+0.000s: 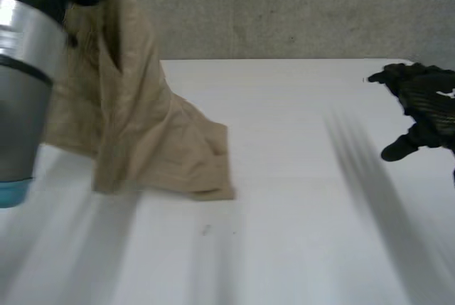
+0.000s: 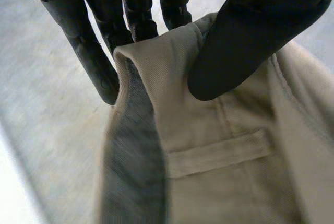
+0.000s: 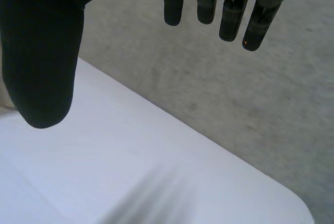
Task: Fold the shorts.
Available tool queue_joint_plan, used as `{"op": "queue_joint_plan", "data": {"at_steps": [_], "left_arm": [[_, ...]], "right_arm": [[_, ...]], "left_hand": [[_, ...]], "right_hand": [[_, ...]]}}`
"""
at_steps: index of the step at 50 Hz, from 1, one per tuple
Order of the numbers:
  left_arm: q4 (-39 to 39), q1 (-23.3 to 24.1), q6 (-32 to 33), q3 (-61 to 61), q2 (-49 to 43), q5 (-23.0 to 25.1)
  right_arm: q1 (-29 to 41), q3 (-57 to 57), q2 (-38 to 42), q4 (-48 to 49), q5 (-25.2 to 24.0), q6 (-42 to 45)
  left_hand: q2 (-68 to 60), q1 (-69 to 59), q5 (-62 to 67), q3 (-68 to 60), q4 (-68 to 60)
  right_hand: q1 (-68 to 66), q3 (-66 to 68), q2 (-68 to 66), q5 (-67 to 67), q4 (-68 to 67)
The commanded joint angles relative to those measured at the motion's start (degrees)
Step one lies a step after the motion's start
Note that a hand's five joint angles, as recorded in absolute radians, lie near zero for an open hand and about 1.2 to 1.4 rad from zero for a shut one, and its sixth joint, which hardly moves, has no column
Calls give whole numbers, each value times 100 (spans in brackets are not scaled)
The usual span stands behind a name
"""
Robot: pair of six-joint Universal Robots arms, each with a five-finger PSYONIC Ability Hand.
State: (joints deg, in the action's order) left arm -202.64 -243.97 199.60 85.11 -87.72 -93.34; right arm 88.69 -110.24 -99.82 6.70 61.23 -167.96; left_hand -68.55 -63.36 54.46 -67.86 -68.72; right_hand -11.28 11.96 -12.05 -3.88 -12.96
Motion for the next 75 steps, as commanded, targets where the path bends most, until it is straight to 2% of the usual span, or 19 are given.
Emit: {"op": "queue_joint_plan", "data": {"at_steps": [1, 3, 5, 9, 11, 12, 16, 19, 20, 24, 30, 34, 37, 42, 47, 51, 56, 65, 75], "left_arm": [[-294, 1975, 26, -758, -1747, 439], [-276, 2081, 35, -812, -1960, 501], [-145, 2405, 26, -969, -2826, 694], [153, 2678, 26, -979, -3574, 791], [618, 2933, 26, -935, -4067, 870], [742, 2977, 26, -900, -4121, 922], [1085, 3066, 17, -698, -4009, 1282], [1086, 3066, 9, -671, -3902, 1345], [1086, 3083, 9, -567, -3311, 1414], [1069, 3031, -61, -425, -2586, 1406], [1077, 2872, -62, -249, -1960, 1310], [1121, 2434, -53, 146, -1600, 985], [1156, 2161, -70, 515, -1477, 599], [1244, 2055, -123, 1068, -1362, -60], [1621, 1933, -167, 1692, -1169, -675], [1876, 1818, -202, 2052, -1151, -721], [1912, 1748, -360, 2361, -1178, -712], [1930, 1291, -861, 2432, -1248, -694], [1895, 1018, -879, 2388, -1722, -694]], "right_arm": [[-625, -7, 24, -2, -58, -123], [-634, -7, 24, -2, -58, -123], [-643, -7, 24, -2, -58, -123], [-625, -59, 24, 7, -67, -106], [-625, -77, 24, 16, -67, -97], [-625, -86, 24, 24, -76, -97], [-599, -121, 41, 33, -67, -62], [-573, -130, 76, 33, -67, -18], [-573, -121, 85, 33, -67, -9], [-546, -121, 94, 33, -85, 9], [-397, -138, 76, 16, -278, 220], [-213, -147, 33, -90, -594, 597], [-72, -182, 41, -318, -796, 966], [7, -182, 138, -784, -972, 1503], [51, -130, 795, -1232, -955, 2248], [51, -112, 1148, -1285, -885, 2680], [86, -60, 1500, -1268, -867, 3014], [288, 151, 2203, -934, -762, 3050], [605, 591, 2844, -450, -340, 2988]], "left_hand": [[-1145, -1664, 1554, -1214, -1128], [-1145, -1664, 1554, -1214, -1128], [-1145, -1664, 1554, -1214, -1128], [-881, -1400, 1290, -950, -864], [1934, 1414, -1524, 1865, 1950], [2547, 2028, -2138, 2478, 2564], [3862, 3343, -3453, 3793, 3879], [4034, 3514, -3624, 3965, 4050], [4700, 4180, -4291, 4631, 4716], [5176, 4656, -4767, 5107, 5193], [5329, 4810, -4920, 5260, 5346], [5128, 4608, -4718, 5059, 5144], [4826, 4306, -4416, 4756, 4842], [4221, 3701, -3811, 4152, 4237], [3601, 3081, -3191, 3532, 3617], [2959, 2440, -2550, 2890, 2976], [3041, 2522, -2632, 2972, 3058], [3412, 2892, -3002, 3342, 3428], [3395, 2875, -2985, 3326, 3411]], "right_hand": [[128, -196, 205, 388, 296], [128, -196, 205, 388, 296], [128, -196, 205, 388, 296], [128, -196, 205, 388, 296], [128, -196, 205, 388, 296], [128, -196, 205, 388, 296], [128, -196, 205, 388, 296], [128, -196, 205, 388, 296], [128, -196, 205, 388, 296], [128, -196, 205, 388, 296], [128, -196, 205, 388, 296], [128, -196, 205, 388, 296], [128, -196, 205, 388, 296], [-250, 183, -174, 10, -82], [-988, 920, -911, -728, -820], [-1613, 1545, -1536, -1352, -1445], [-1630, 1562, -1553, -1370, -1462], [-1663, 1596, -1587, -1403, -1495], [-2100, 2032, -2023, -1840, -1932]]}}
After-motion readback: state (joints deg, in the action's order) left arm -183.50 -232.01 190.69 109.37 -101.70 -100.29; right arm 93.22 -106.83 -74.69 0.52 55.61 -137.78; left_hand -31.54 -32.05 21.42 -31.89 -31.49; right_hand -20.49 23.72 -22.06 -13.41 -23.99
